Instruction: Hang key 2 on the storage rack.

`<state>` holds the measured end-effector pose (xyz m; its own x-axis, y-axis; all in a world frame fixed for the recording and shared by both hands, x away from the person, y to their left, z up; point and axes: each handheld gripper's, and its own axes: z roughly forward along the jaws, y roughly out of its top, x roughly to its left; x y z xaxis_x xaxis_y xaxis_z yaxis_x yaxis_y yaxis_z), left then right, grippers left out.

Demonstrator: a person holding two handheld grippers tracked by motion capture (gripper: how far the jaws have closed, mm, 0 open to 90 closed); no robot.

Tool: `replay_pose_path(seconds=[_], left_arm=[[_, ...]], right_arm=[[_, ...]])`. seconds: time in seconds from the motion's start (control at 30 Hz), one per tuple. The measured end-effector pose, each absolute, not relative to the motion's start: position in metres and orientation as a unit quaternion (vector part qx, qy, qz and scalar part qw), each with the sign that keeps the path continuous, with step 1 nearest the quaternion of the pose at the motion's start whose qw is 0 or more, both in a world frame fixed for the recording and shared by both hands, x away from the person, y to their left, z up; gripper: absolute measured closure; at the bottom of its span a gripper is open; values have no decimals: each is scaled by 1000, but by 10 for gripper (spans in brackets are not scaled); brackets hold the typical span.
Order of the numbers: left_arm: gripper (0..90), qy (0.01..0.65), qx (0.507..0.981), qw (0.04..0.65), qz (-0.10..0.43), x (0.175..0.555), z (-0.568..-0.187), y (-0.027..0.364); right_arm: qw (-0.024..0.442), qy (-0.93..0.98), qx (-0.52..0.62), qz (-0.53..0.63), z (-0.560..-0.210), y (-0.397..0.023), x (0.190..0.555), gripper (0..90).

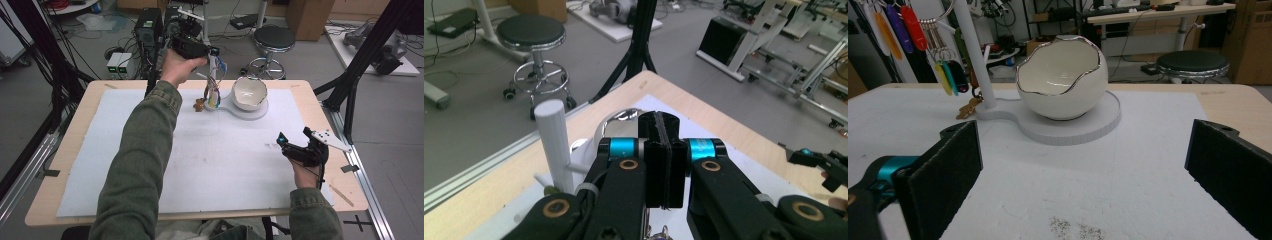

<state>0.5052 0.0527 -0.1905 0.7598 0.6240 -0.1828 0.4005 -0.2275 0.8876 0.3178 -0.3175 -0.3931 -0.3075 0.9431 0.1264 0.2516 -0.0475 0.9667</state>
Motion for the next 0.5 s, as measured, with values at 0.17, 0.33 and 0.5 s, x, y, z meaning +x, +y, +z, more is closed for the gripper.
replay_pose_path(seconds=[0.17, 0.33, 0.5], left_arm=[[897, 337, 772, 527, 114, 511, -192, 52], [897, 339, 764, 536, 122, 516, -196, 52], [897, 347, 765, 528, 126, 522, -200, 55]], right_arm=[[325, 608, 491, 533, -393, -318, 318, 8], [323, 609, 492, 532, -394, -317, 317, 8], [326, 604, 493, 534, -394, -320, 316, 8]])
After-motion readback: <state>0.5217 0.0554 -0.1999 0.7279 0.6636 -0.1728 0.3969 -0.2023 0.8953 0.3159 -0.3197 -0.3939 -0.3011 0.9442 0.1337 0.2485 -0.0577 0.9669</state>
